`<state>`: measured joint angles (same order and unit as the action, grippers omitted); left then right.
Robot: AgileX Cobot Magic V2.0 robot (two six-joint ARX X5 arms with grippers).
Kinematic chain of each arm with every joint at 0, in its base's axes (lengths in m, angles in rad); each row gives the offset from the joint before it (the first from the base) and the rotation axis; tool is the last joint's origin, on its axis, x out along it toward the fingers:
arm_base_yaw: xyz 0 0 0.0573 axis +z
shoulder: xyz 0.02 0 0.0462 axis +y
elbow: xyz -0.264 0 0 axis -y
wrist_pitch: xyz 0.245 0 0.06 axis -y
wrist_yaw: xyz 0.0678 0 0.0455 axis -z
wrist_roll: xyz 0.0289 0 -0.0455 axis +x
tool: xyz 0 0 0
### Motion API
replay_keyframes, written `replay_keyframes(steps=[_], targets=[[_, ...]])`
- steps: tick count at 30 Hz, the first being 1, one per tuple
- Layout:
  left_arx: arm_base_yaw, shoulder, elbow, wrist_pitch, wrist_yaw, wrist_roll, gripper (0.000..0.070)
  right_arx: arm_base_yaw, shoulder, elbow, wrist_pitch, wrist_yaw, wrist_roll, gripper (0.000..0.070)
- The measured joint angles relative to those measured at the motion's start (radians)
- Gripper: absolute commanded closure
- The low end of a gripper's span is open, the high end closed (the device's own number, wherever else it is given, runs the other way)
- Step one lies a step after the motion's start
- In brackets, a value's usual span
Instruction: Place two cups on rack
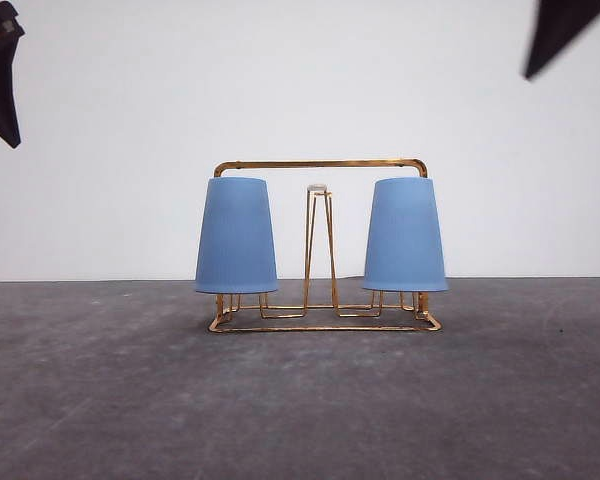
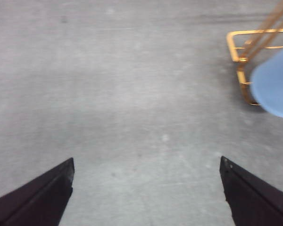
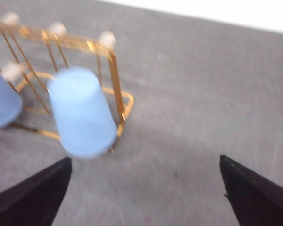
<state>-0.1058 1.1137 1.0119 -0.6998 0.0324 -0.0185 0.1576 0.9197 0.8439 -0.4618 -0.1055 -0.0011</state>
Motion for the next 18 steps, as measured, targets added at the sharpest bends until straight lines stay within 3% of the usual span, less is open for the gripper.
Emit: replay_keyframes(steps=[6, 11, 12, 13, 15, 16, 18], targets=[[0.001, 0.000, 0.000, -0.002, 0.019, 0.000, 0.0108, -0.096, -0.133, -0.166, -0.023, -0.059, 0.005, 0.0121], [0.001, 0.000, 0.000, -0.016, 0.020, 0.000, 0.0111, -0.136, -0.154, -0.180, -0.025, -0.100, 0.006, 0.0125], [0.001, 0.000, 0.000, -0.017, 0.020, 0.000, 0.0135, -0.136, -0.155, -0.180, -0.024, -0.102, 0.006, 0.0161], [0.001, 0.000, 0.000, -0.020, 0.020, 0.000, 0.0221, -0.136, -0.154, -0.180, -0.024, -0.103, 0.006, 0.0287], [0.001, 0.000, 0.000, -0.027, 0.022, 0.000, 0.0521, -0.136, -0.154, -0.180, -0.026, -0.104, 0.009, 0.0587], [0.001, 0.000, 0.000, -0.029, 0.025, 0.000, 0.0660, -0.136, -0.154, -0.180, -0.028, -0.103, 0.009, 0.0675], [0.000, 0.000, 0.000, -0.029, 0.026, 0.000, 0.0678, -0.136, -0.154, -0.180, -0.028, -0.104, 0.008, 0.0692]])
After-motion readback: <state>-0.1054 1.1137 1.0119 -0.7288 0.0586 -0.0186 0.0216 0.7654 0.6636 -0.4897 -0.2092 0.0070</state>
